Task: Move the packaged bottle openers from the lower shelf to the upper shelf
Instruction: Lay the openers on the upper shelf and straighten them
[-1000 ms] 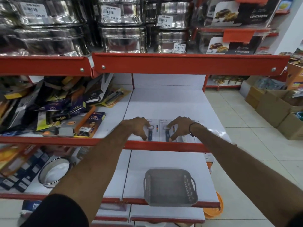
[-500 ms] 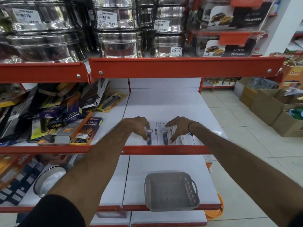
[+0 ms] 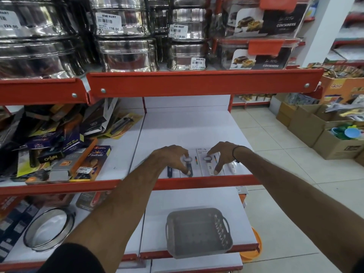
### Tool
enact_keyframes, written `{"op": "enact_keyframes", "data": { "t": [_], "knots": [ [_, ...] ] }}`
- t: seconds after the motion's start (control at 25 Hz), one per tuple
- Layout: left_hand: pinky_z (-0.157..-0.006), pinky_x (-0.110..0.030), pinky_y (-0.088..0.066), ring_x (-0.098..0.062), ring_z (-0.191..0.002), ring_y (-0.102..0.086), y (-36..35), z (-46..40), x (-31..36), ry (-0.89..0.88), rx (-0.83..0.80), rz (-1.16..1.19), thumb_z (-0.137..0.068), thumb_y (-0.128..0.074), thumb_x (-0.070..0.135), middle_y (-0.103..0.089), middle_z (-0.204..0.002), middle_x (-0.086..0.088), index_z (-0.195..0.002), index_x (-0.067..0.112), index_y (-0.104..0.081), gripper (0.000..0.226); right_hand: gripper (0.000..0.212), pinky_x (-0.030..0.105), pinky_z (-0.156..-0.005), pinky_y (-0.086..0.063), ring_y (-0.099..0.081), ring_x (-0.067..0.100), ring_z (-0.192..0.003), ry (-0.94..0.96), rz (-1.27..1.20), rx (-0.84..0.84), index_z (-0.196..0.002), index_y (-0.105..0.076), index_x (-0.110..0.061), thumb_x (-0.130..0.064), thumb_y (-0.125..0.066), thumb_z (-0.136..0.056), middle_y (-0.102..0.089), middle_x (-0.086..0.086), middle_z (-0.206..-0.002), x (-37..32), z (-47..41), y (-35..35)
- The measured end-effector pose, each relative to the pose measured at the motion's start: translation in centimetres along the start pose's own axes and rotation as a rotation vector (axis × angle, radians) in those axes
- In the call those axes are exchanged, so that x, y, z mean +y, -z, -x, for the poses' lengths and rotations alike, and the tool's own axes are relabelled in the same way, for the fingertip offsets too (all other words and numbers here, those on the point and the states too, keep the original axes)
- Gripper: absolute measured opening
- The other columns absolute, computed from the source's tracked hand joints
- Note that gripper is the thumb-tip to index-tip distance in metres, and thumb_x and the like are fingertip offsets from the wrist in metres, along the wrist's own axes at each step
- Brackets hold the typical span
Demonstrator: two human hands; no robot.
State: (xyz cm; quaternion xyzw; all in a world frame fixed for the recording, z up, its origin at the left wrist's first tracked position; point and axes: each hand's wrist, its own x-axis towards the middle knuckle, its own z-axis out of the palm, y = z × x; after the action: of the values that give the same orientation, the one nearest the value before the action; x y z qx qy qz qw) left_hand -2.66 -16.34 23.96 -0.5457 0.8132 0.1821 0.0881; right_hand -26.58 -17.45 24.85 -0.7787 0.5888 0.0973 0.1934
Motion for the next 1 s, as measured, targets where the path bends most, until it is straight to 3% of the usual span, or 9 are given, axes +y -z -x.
{"op": "enact_keyframes", "data": {
  "t": [0.16,0.56,0.76,0.88,1.0],
  "knots": [
    [-0.1,-0.037,-0.044,-0.025,-0.128,-0.05,0.0,0.0,0.1,-0.006,0.007,0.027,-0.069,-0.081,0.056,-0.05,-0.147,-0.005,-0.143,0.019,-0.048,0.089,0.091,0.045,-0.114,-0.036,-0.043,0.024,-0.137,0.01,-0.024,0.012,-0.137,-0.057,-0.029,-0.046,-0.093,-0.055,-0.047,-0.003,-0.15,-0.3,-0.3,-0.2],
    [-0.108,-0.046,-0.046,-0.025,-0.127,-0.05,-0.1,-0.2,0.5,0.034,0.024,0.065,-0.063,-0.087,0.052,-0.052,-0.143,-0.003,-0.138,0.018,-0.052,0.089,0.09,0.044,-0.108,-0.044,-0.047,0.025,-0.133,-0.001,-0.022,-0.007,-0.135,-0.059,-0.028,-0.043,-0.094,-0.054,-0.048,-0.004,-0.148,-0.9,-0.6,0.0],
    [-0.106,-0.044,-0.046,-0.024,-0.125,-0.049,0.4,-0.6,0.6,0.035,-0.034,0.005,-0.067,-0.084,0.052,-0.049,-0.143,-0.004,-0.135,0.02,-0.052,0.082,0.097,0.045,-0.115,-0.035,-0.038,0.022,-0.14,-0.017,-0.043,0.023,-0.14,-0.052,-0.03,-0.046,-0.093,-0.054,-0.041,-0.005,-0.153,-0.1,-0.2,0.0],
    [-0.104,-0.039,-0.047,-0.025,-0.125,-0.049,1.1,-0.9,1.4,0.003,0.029,0.037,-0.073,-0.08,0.053,-0.046,-0.143,-0.006,-0.14,0.019,-0.049,0.081,0.099,0.044,-0.116,-0.034,-0.037,0.022,-0.142,-0.038,-0.046,0.067,-0.143,-0.049,-0.028,-0.043,-0.093,-0.055,-0.042,-0.003,-0.154,1.8,0.7,1.2],
    [-0.109,-0.044,-0.046,-0.026,-0.131,-0.049,1.1,-1.4,3.7,-0.072,0.097,0.052,-0.076,-0.076,0.056,-0.046,-0.148,-0.005,-0.145,0.02,-0.045,0.084,0.095,0.042,-0.117,-0.032,-0.039,0.022,-0.141,-0.062,0.052,0.052,-0.143,-0.049,-0.023,-0.041,-0.092,-0.06,-0.044,0.0,-0.153,4.1,1.8,2.4]
  ]
}}
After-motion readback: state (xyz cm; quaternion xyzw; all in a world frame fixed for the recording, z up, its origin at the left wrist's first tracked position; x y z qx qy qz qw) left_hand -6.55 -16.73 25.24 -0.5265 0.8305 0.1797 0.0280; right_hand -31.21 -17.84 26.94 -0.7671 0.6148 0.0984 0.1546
